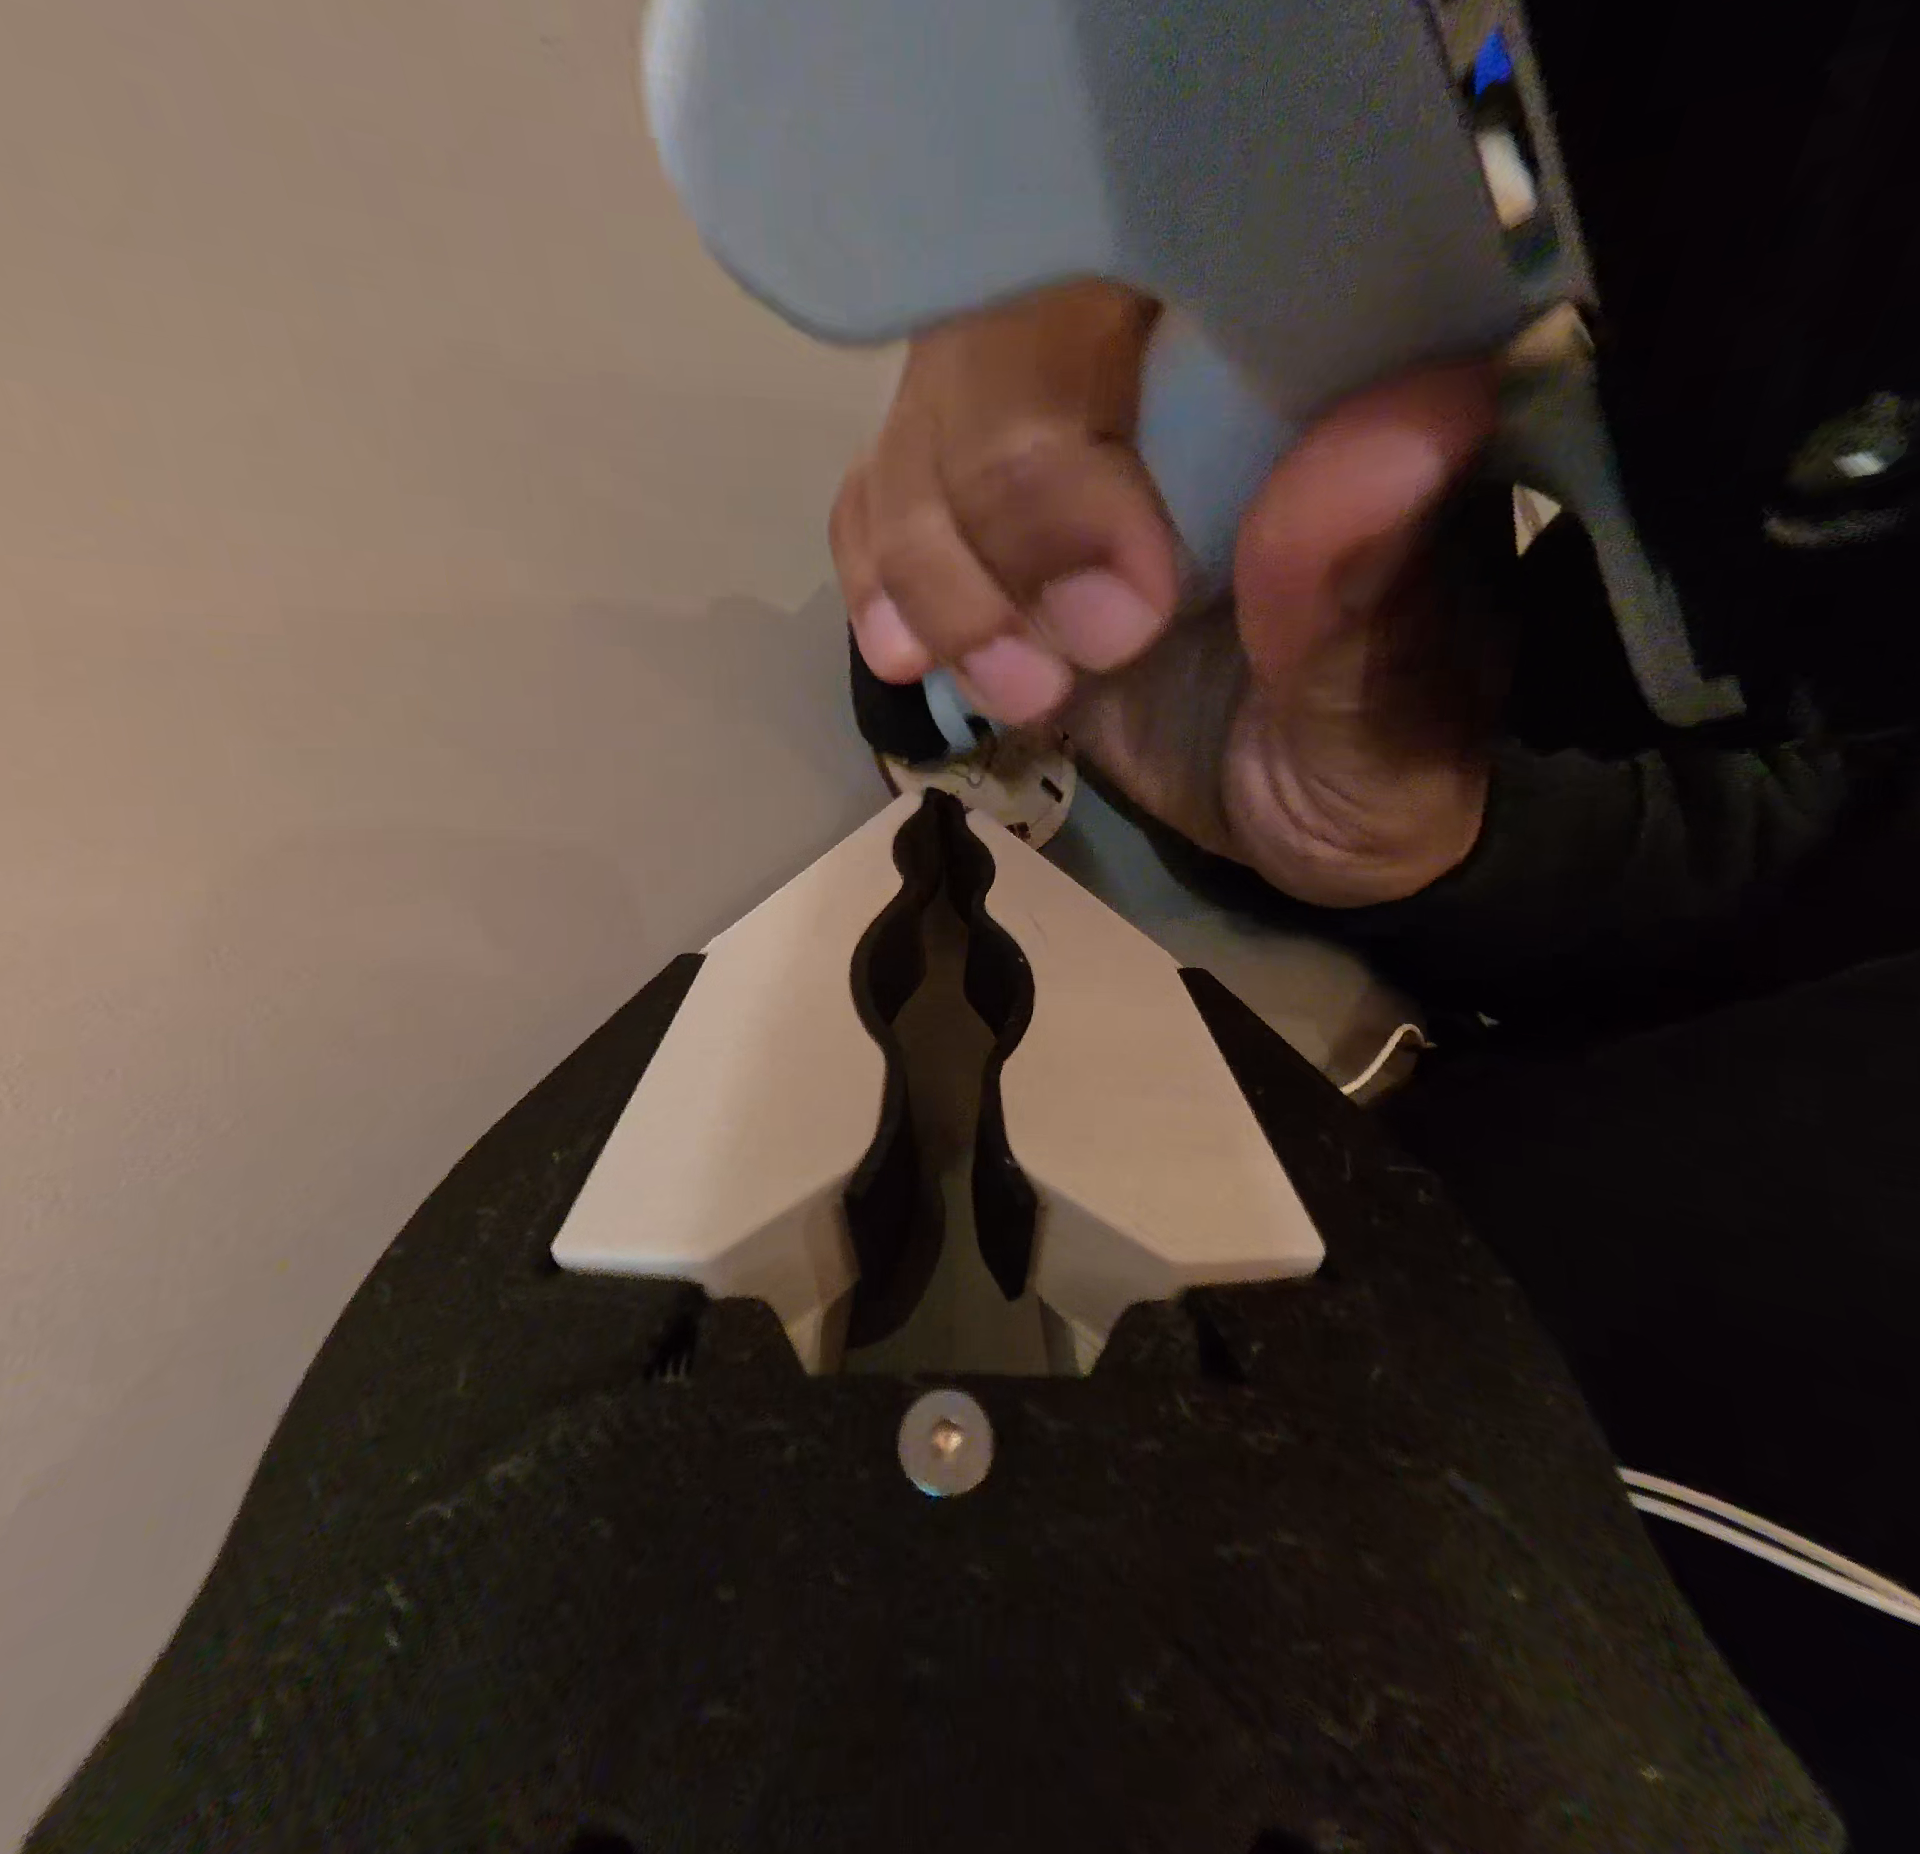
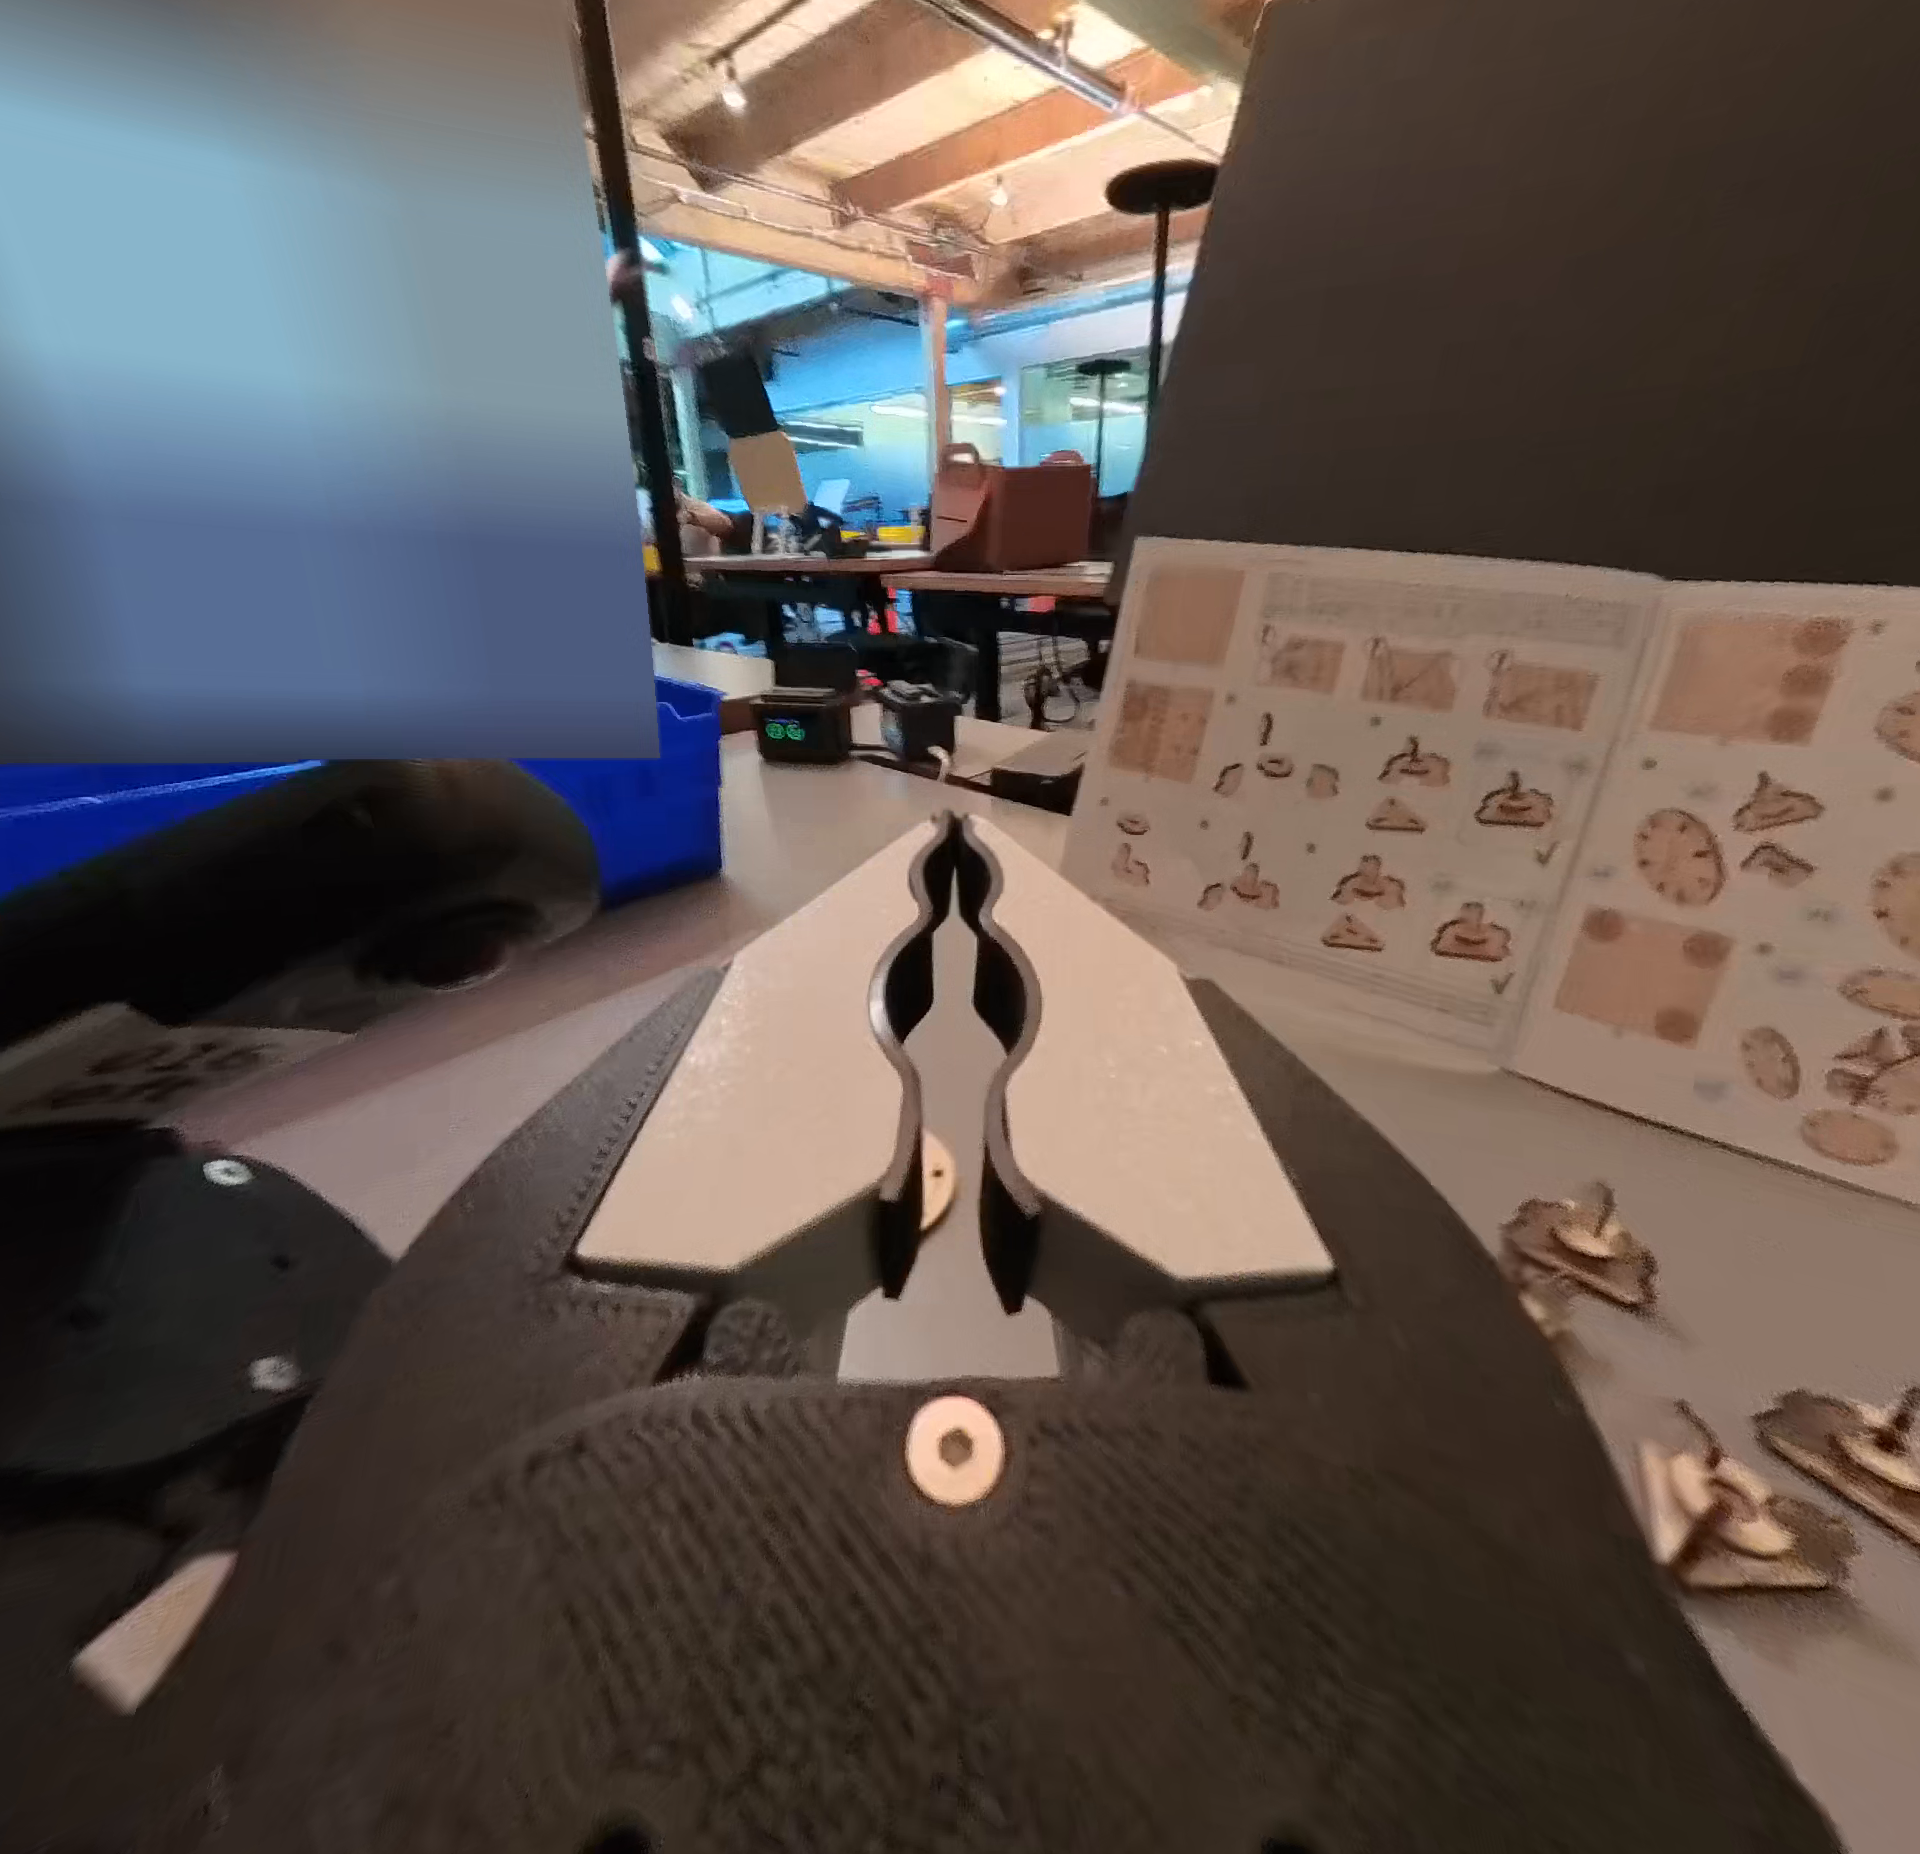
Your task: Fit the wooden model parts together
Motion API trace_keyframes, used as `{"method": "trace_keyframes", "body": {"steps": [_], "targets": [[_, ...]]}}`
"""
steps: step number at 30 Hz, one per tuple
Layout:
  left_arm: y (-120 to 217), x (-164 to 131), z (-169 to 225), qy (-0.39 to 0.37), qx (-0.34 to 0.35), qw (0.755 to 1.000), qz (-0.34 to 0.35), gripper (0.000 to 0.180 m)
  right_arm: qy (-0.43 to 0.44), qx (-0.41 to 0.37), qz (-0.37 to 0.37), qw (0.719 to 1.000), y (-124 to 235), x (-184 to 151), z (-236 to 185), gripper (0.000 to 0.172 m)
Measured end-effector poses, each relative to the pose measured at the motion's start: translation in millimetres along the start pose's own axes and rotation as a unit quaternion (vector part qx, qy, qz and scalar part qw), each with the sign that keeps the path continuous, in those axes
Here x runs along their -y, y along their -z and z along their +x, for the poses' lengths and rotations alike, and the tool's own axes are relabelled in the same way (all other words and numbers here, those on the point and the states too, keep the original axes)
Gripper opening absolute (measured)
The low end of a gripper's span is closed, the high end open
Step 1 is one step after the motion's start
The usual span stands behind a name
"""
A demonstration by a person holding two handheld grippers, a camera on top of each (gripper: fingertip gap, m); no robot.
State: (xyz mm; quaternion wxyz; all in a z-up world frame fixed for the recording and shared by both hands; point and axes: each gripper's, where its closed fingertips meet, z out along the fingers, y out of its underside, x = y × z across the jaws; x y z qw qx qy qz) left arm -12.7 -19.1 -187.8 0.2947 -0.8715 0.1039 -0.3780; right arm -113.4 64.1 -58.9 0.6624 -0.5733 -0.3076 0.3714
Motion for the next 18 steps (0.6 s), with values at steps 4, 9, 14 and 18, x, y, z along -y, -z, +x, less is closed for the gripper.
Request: {"method": "trace_keyframes", "body": {"steps": [4, 9, 14, 18], "targets": [[0.1, -0.3, 0.3, 0.000, -0.002, 1.000, -0.001, 0.000, -0.030, 0.005, 0.029, 0.999, 5.7, 15.1, 1.6, 0.000], [0.2, -0.3, 0.4, 0.001, -0.002, 1.000, -0.001, 0.000, 0.002, 0.002, 0.012, 1.000, 2.1, 3.2, -2.0, 0.000], [0.3, -0.2, 0.4, 0.002, -0.002, 1.000, -0.001, 0.000, -0.019, -0.008, 0.039, 0.999, 12.6, 19.9, 5.2, 0.000], [0.4, -0.5, 0.5, -0.001, -0.001, 1.000, -0.001, 0.000, -0.007, 0.007, 0.011, 1.000, 6.2, 3.0, -4.9, 0.000]]}}
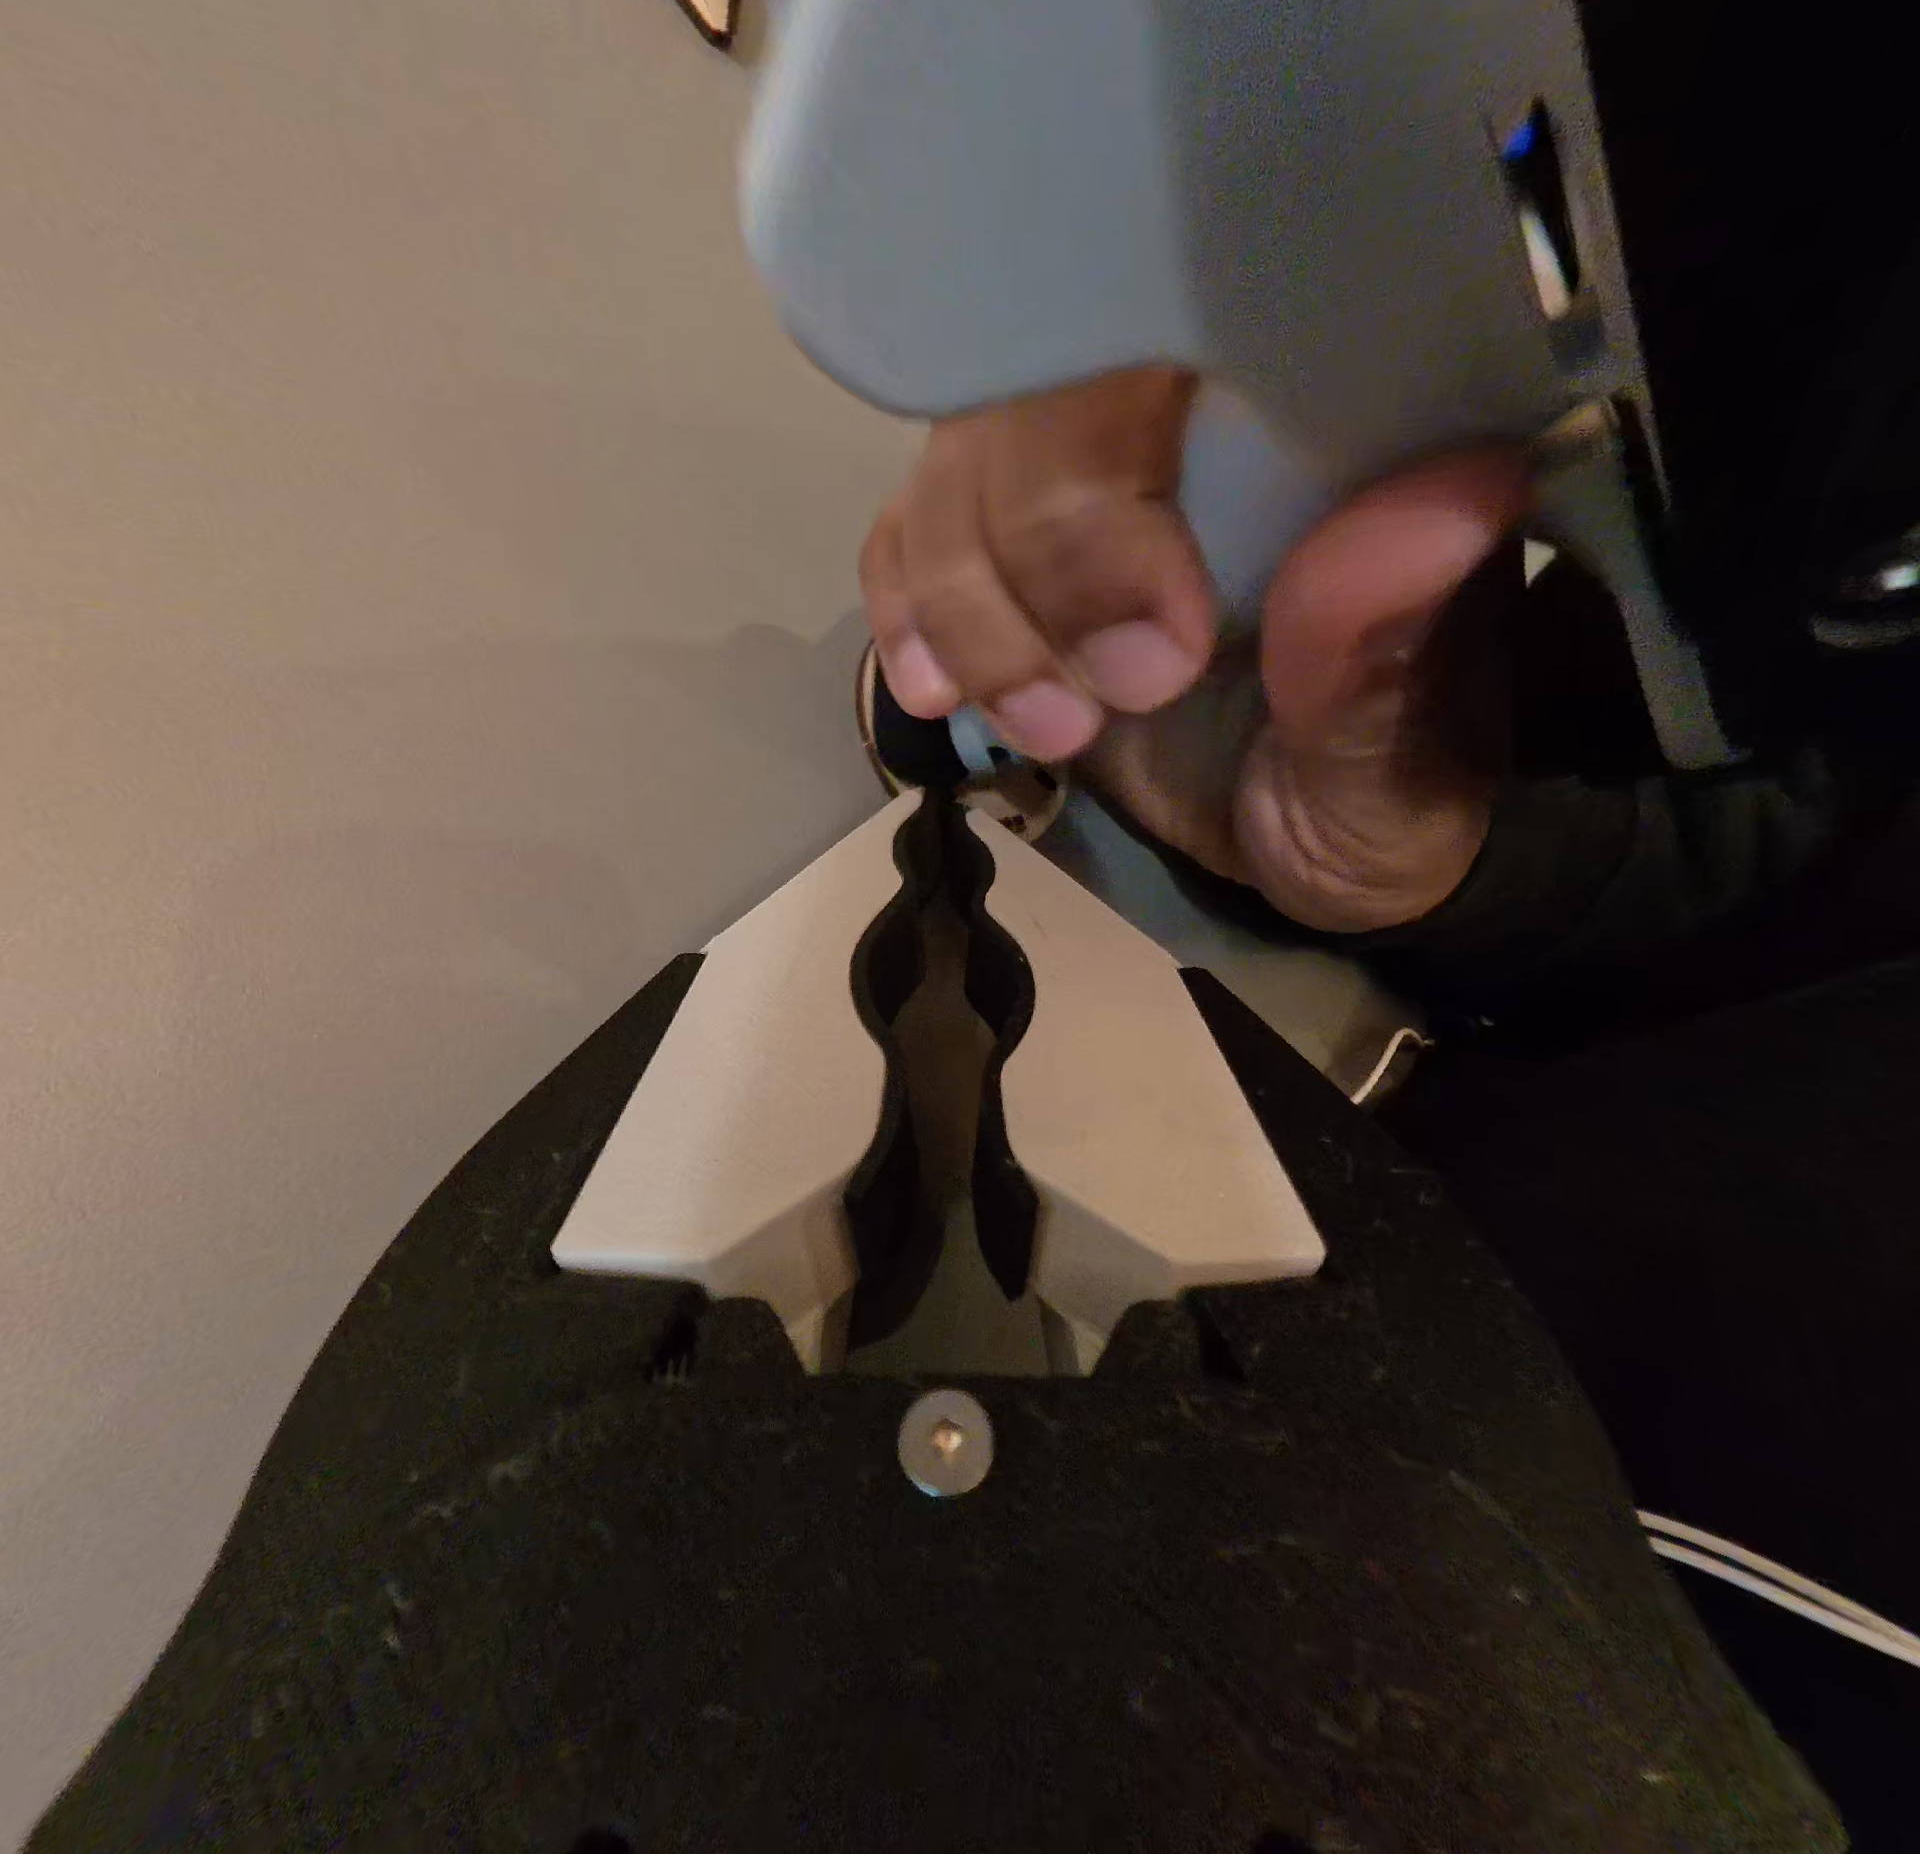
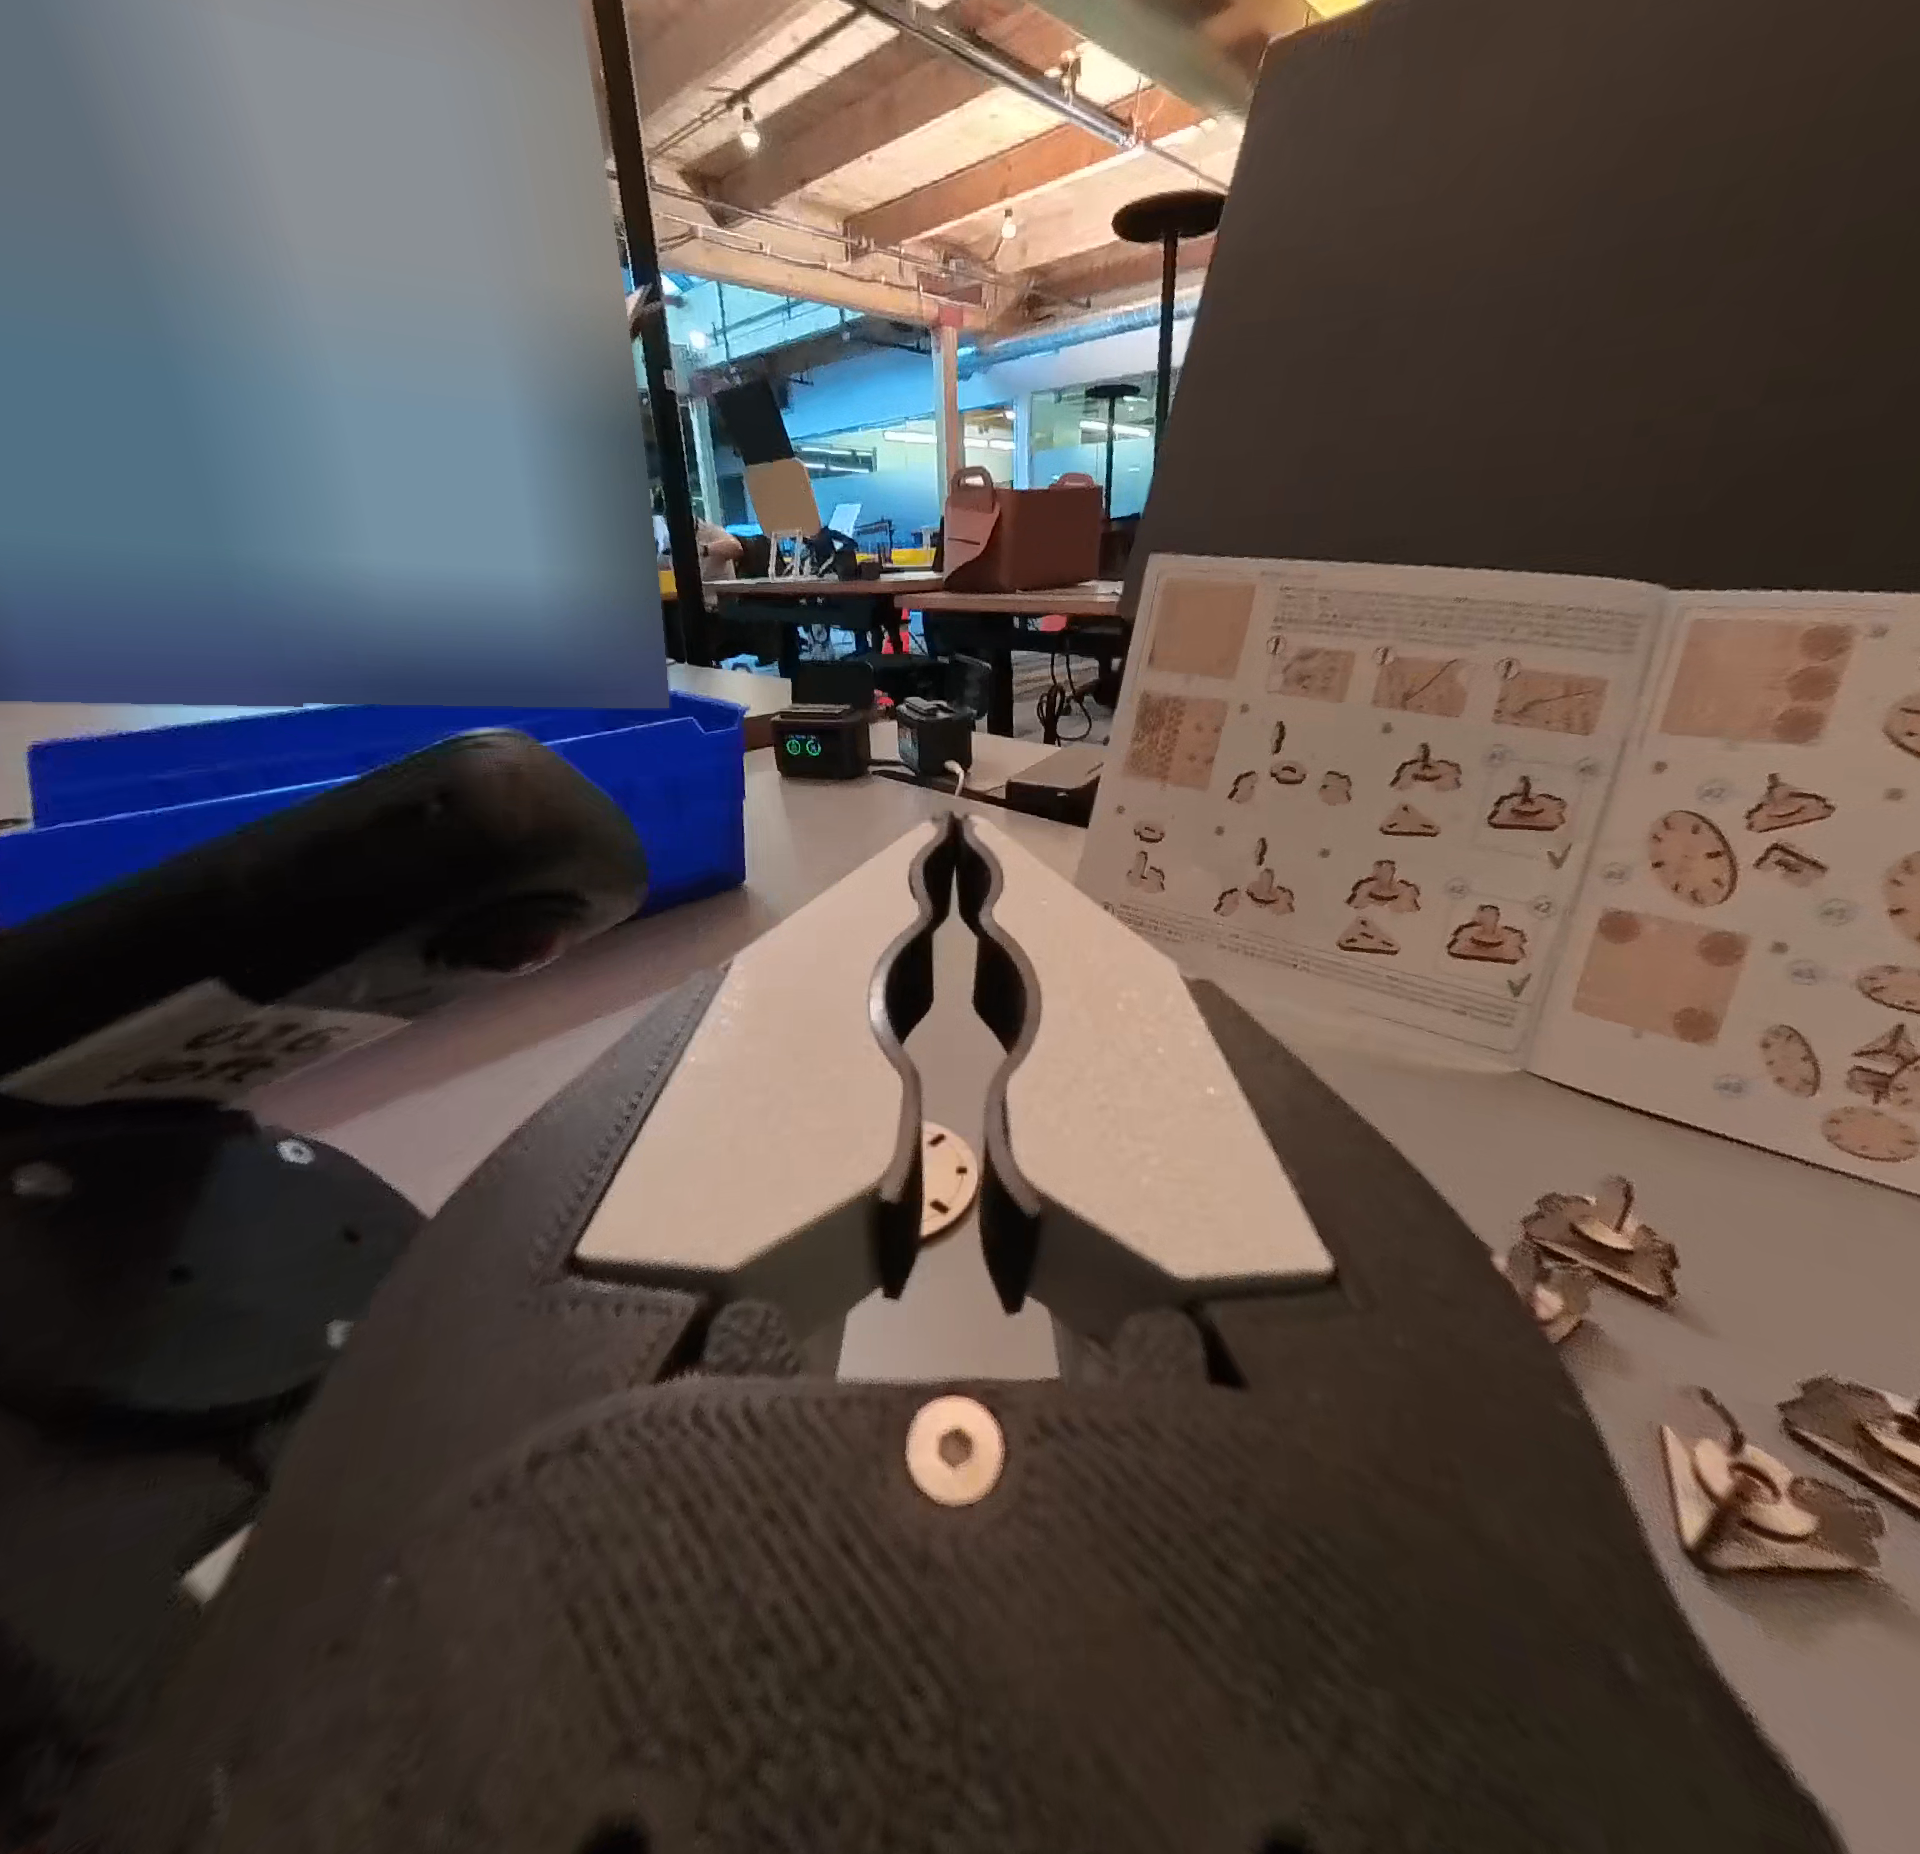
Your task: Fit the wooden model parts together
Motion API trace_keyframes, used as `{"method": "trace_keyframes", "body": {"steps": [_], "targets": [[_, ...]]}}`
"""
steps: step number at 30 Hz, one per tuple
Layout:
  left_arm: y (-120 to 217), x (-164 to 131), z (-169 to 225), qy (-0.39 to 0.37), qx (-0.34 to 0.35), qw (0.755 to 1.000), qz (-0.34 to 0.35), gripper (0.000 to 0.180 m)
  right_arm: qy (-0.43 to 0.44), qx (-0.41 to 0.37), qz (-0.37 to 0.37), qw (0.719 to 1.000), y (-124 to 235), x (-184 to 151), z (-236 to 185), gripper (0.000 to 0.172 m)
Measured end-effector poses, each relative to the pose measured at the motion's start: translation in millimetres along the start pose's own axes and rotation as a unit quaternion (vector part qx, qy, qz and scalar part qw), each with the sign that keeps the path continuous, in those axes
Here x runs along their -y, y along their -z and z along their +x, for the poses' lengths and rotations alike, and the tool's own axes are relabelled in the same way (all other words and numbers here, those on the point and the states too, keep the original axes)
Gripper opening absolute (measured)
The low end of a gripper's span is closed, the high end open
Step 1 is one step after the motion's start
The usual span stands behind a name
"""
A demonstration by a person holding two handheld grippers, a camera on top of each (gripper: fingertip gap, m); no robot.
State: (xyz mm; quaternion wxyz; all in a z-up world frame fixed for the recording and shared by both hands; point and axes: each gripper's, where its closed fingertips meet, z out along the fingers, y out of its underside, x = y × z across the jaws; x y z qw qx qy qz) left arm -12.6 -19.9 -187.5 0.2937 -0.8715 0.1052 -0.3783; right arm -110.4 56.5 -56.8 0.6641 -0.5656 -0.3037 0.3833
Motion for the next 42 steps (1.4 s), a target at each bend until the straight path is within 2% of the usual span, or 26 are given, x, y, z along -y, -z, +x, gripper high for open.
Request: {"method": "trace_keyframes", "body": {"steps": [6, 10, 16, 19, 21, 25, 29, 34, 36, 39, 42], "targets": [[0.1, -0.7, 0.5, 0.001, -0.004, 1.000, -0.002, 0.000, 0.004, -0.013, 0.044, 0.999, 4.9, 30.5, 6.9, 0.000], [0.1, -0.8, 0.7, 0.000, -0.004, 1.000, -0.003, 0.000, 0.034, 0.012, -0.006, 0.999, -4.8, -2.8, -8.7, 0.000], [0.1, -0.8, 0.7, 0.002, -0.006, 1.000, -0.003, 0.000, 0.044, -0.001, 0.033, 0.998, 3.2, 21.5, -6.1, 0.000], [0.0, -1.0, 0.6, 0.001, -0.005, 1.000, -0.003, 0.000, 0.059, 0.012, -0.004, 0.998, -1.3, -2.5, -14.7, 0.000], [0.0, -0.9, 0.8, 0.000, -0.004, 1.000, -0.003, 0.000, 0.075, 0.008, 0.001, 0.997, -7.5, -1.4, -12.3, 0.000], [0.0, -0.9, 0.7, 0.001, -0.005, 1.000, -0.003, 0.000, 0.051, -0.001, 0.034, 0.998, -0.1, 24.8, -6.5, 0.000], [0.0, -1.0, 0.9, 0.001, -0.006, 1.000, -0.003, 0.000, 0.066, 0.011, 0.000, 0.998, -3.9, -3.1, -15.8, 0.000], [-0.1, -1.1, 1.0, 0.002, -0.007, 1.000, -0.003, 0.000, 0.048, -0.007, 0.029, 0.998, -0.6, 23.5, -3.0, 0.000], [-0.1, -1.0, 1.0, 0.002, -0.007, 1.000, -0.003, 0.000, 0.042, -0.002, 0.024, 0.999, 1.1, 21.0, -5.5, 0.000], [-0.2, -1.2, 1.2, 0.001, -0.007, 1.000, -0.004, 0.000, 0.065, 0.007, -0.008, 0.998, -6.3, -5.9, -12.1, 0.000], [-0.2, -1.4, 1.3, 0.000, -0.007, 1.000, -0.004, 0.001, 0.055, 0.002, 0.008, 0.998, -7.1, 8.9, -5.8, 0.000]]}}
